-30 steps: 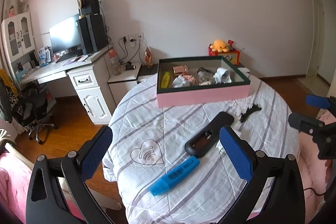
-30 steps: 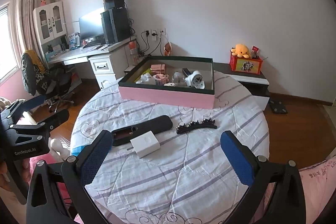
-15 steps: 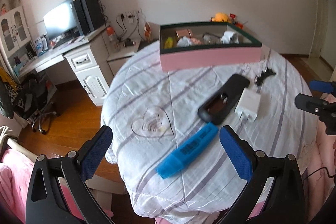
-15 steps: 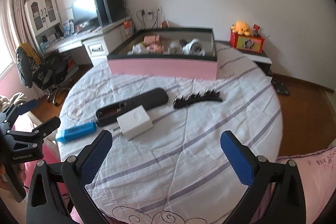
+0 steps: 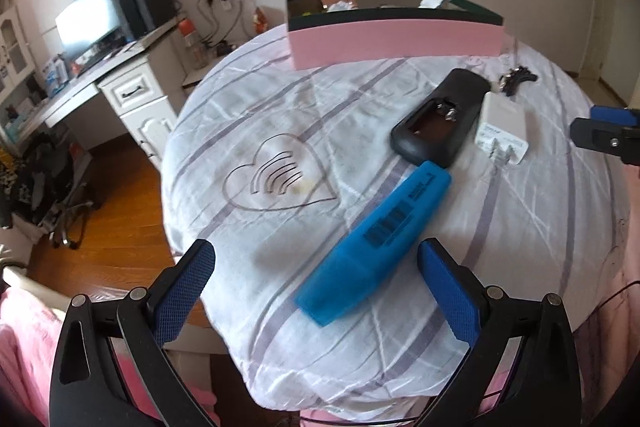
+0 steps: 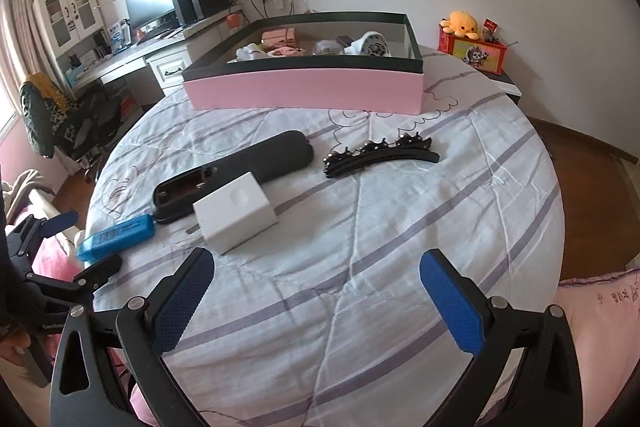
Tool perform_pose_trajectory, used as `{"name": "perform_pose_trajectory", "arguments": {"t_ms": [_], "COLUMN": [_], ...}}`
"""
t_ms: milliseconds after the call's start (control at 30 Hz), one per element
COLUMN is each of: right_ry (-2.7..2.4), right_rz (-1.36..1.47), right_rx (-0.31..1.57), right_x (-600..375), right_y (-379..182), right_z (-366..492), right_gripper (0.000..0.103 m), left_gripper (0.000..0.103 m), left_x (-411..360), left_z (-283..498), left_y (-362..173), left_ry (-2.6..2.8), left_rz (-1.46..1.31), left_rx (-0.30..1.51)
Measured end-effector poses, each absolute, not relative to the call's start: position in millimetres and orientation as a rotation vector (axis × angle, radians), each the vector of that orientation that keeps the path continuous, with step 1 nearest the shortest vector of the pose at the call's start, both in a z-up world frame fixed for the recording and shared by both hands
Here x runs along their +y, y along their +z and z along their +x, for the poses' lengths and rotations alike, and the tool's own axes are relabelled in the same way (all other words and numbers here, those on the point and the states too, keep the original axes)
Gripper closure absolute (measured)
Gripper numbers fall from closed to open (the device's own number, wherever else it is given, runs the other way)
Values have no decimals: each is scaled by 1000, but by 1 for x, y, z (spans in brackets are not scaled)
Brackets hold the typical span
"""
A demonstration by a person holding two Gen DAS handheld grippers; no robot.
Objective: Organize rigid objects
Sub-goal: 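Grasp the blue highlighter with the left tool while the right tool grasps the black hair clip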
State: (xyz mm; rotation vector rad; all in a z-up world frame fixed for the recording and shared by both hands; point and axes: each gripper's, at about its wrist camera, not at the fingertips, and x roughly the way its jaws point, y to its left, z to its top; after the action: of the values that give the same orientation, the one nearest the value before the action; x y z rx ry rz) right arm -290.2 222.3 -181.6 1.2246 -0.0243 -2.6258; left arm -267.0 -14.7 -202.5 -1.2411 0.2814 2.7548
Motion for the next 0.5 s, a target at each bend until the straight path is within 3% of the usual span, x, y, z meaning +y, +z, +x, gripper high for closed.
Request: {"name": "perform_pose_trajectory", "arguments": {"t_ms": [67,133,167,200,267,500], "right_ry": [-2626,-2625,-2625,-2626,-2631,-2655], "right_rz": [1233,1239,1243,1245,1249,1253], "right_rx": [-29,-40,-43,-47,-52,-87], "right_x": [224,225,226,227,229,235], "right_y": [-183,-184,-185,-186,-186,-187], "right_z": [-292,-295,-296,-298,-300,-311], "right_gripper": [0,0,0,0,0,0], "left_gripper": [12,36,57,71,76,76], "left_x": [-12,-11,-12,-14,-18,-24], "left_z": [-270,-273,-273,-273,-276,-293], "left_y": [-202,-204,-203,-202,-201,-199], "left_ry": [2733,2683,2676,2678,2689,2720], "left_rz": [-1215,-1202,-1194,-1192,-1205,-1237], "left_rx": [280,227,193,163,145,53]}}
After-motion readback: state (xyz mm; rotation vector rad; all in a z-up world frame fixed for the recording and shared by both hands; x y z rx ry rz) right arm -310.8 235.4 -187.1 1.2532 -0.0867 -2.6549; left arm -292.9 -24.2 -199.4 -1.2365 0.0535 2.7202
